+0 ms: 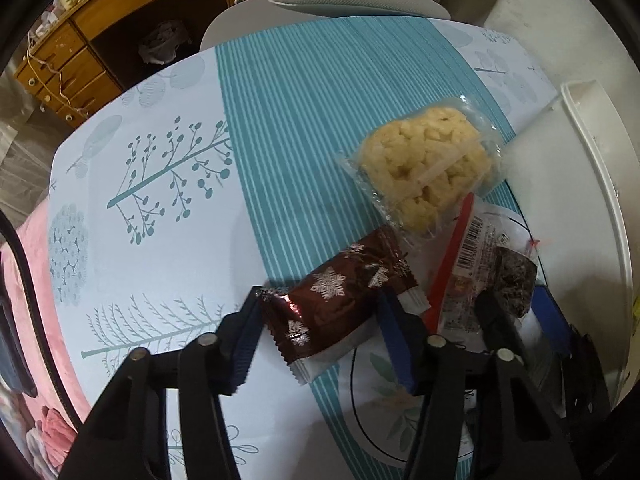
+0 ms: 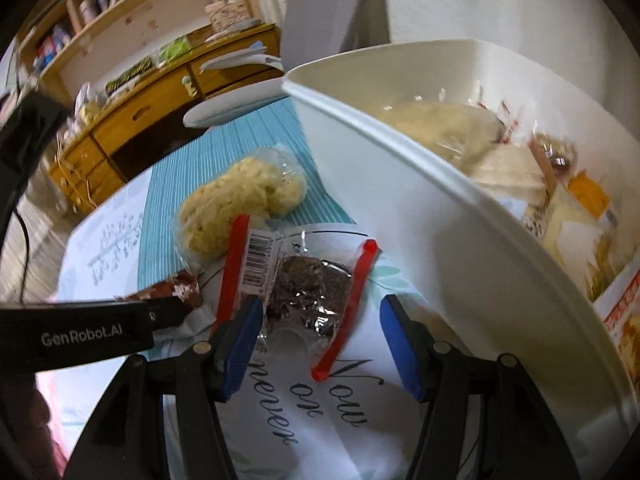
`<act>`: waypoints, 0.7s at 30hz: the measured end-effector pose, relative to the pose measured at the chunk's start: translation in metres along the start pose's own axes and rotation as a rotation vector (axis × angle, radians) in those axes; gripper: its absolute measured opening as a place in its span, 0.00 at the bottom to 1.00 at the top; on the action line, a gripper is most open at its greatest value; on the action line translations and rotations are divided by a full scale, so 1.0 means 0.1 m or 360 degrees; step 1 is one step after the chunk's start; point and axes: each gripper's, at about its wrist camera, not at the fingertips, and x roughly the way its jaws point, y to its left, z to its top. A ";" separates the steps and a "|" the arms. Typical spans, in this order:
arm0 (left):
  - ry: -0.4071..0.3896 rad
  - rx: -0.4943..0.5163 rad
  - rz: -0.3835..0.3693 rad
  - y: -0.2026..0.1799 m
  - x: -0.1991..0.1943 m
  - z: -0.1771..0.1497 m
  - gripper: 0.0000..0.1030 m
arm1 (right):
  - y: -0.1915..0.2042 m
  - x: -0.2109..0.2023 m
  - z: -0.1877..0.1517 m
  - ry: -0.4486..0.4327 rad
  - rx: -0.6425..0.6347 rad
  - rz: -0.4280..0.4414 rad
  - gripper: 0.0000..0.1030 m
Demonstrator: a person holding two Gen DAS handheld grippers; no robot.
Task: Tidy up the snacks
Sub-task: 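Grasp the brown snowflake-wrapped bar with left gripper while right grasps the red-clipped clear bag, then lift and carry both packets over the white tray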
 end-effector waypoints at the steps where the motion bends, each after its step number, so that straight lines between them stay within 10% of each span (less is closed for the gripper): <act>1: -0.0008 0.0000 0.0000 -0.04 -0.02 -0.02 0.47 | 0.02 0.01 -0.01 -0.0001 -0.0027 -0.0005 0.60; 21: 0.0064 -0.0220 -0.0019 0.33 -0.16 -0.51 0.41 | 0.07 0.03 0.06 0.0121 -0.0237 0.0082 0.44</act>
